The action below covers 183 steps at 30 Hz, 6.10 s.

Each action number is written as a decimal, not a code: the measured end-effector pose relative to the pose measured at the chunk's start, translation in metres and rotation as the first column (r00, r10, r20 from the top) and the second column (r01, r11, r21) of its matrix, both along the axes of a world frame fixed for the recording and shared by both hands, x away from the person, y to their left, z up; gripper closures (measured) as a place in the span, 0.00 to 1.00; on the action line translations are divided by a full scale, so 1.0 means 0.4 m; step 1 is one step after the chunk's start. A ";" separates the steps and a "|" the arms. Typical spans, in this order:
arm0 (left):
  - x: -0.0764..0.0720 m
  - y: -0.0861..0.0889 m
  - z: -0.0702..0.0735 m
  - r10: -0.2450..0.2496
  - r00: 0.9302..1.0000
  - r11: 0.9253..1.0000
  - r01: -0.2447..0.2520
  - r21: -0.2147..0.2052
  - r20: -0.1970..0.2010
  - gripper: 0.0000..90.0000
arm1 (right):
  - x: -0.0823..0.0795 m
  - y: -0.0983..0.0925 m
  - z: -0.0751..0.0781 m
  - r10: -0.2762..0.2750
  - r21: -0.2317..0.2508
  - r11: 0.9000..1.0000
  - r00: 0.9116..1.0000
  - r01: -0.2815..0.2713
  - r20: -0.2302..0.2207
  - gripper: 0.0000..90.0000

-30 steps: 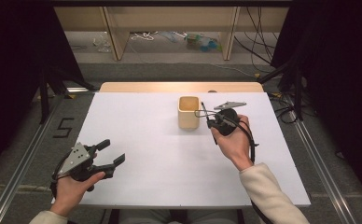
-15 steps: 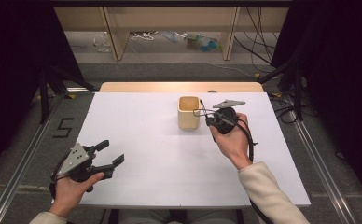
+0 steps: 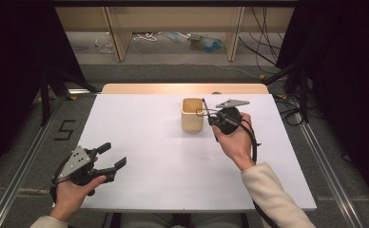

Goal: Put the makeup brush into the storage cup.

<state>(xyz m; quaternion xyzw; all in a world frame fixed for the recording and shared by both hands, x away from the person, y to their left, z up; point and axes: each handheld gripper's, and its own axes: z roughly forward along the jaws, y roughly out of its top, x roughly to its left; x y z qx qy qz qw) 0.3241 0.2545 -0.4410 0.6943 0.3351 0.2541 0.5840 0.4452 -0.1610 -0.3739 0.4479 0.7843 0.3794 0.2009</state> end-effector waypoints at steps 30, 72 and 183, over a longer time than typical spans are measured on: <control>-0.001 0.001 0.000 0.000 1.000 1.000 0.000 0.001 0.001 0.23 | 0.021 0.018 0.013 0.004 0.030 1.000 0.998 -0.006 0.070 0.94; 0.000 0.000 -0.001 -0.002 1.000 1.000 0.002 0.005 0.000 0.23 | 0.040 0.046 0.030 -0.003 0.077 0.997 0.992 -0.007 0.123 0.94; -0.003 0.003 -0.002 0.000 1.000 1.000 0.000 0.004 0.002 0.23 | 0.106 0.089 0.050 -0.021 0.115 0.993 0.971 -0.007 0.240 0.94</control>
